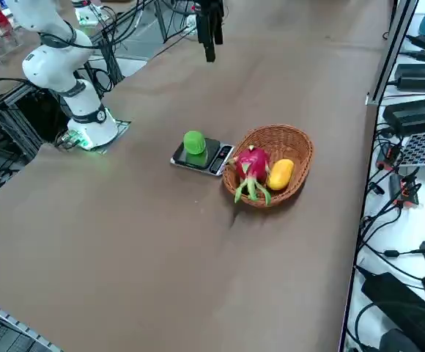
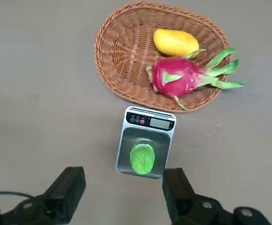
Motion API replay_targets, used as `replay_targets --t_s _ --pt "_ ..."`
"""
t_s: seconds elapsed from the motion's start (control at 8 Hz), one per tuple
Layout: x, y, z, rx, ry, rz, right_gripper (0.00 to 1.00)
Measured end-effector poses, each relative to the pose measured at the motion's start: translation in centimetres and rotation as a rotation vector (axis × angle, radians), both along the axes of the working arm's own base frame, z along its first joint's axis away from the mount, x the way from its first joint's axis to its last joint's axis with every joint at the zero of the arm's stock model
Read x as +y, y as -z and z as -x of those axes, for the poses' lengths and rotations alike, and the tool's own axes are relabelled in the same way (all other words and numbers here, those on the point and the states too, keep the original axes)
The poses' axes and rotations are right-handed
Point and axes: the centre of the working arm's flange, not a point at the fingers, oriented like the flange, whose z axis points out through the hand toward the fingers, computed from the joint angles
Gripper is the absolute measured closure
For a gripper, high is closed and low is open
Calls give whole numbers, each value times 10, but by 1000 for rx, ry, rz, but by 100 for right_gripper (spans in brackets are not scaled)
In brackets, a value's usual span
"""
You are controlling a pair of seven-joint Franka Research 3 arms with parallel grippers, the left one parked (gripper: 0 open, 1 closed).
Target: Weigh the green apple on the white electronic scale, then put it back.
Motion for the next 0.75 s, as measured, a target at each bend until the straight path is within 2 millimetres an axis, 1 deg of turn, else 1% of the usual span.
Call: replay_targets --t_s 0.38,0.75 --pt "-1 -37 17 -49 2 0 0" --pt "-7 -68 26 -35 9 0 0"
